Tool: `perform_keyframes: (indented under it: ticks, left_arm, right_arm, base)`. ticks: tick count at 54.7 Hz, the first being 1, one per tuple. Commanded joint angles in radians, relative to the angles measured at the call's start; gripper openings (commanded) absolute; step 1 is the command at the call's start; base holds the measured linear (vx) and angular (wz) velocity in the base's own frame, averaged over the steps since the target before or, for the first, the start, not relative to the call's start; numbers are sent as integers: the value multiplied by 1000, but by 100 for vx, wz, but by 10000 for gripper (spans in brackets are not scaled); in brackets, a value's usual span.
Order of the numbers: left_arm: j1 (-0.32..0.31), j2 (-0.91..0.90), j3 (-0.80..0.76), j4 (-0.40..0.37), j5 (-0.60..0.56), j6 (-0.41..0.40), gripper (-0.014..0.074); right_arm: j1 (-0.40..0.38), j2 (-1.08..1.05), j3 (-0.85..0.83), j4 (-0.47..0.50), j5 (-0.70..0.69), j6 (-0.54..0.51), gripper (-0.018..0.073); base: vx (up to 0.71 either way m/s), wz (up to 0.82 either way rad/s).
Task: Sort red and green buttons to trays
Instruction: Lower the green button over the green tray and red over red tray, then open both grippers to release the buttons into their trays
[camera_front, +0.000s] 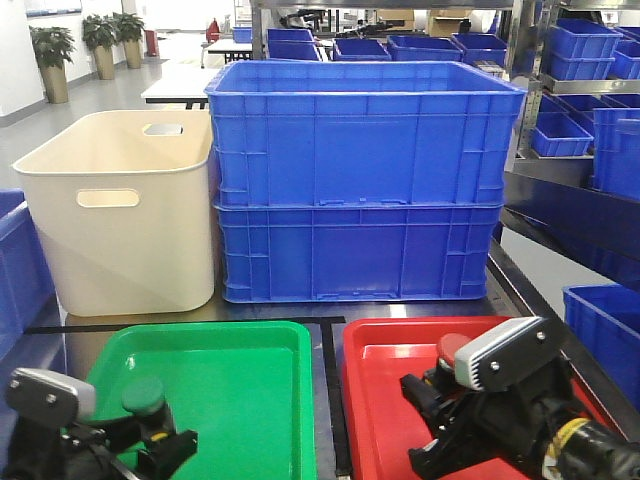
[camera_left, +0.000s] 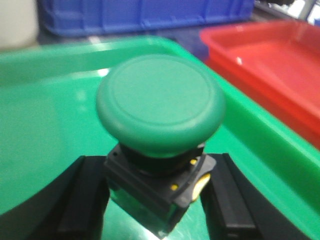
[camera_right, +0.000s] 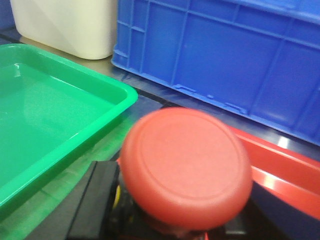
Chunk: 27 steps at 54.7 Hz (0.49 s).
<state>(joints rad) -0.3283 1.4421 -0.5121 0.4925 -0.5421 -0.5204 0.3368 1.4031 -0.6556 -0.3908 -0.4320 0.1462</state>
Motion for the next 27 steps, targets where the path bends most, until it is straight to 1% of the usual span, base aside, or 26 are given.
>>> perform_keyframes:
  ticks: [1, 8, 14, 19, 23, 27]
  left_arm:
    - [-9, 23, -33, -16, -123, -5, 10]
    - [-9, 57, -33, -8, -116, -5, 41]
    - [-9, 58, -33, 35, -123, -2, 102]
    - [-9, 58, -33, 48, -123, -3, 188]
    - [-9, 58, -33, 47, -123, -3, 261]
    - [-9, 58, -33, 46, -123, -6, 333]
  right_arm:
    - [0, 24, -38, 23, -147, -10, -1]
    - [0, 70, -38, 118, -144, -29, 6]
    - [0, 93, -38, 188, -142, -105, 41]
    - [0, 111, -38, 214, -132, -161, 98]
    - [0, 123, -38, 214, -126, -163, 148]
    - [0, 134, -36, 214, -123, -162, 216]
  base:
    - [0, 0]
    - [0, 0]
    - [0, 0]
    - [0, 0]
    - [0, 0]
    - [0, 0]
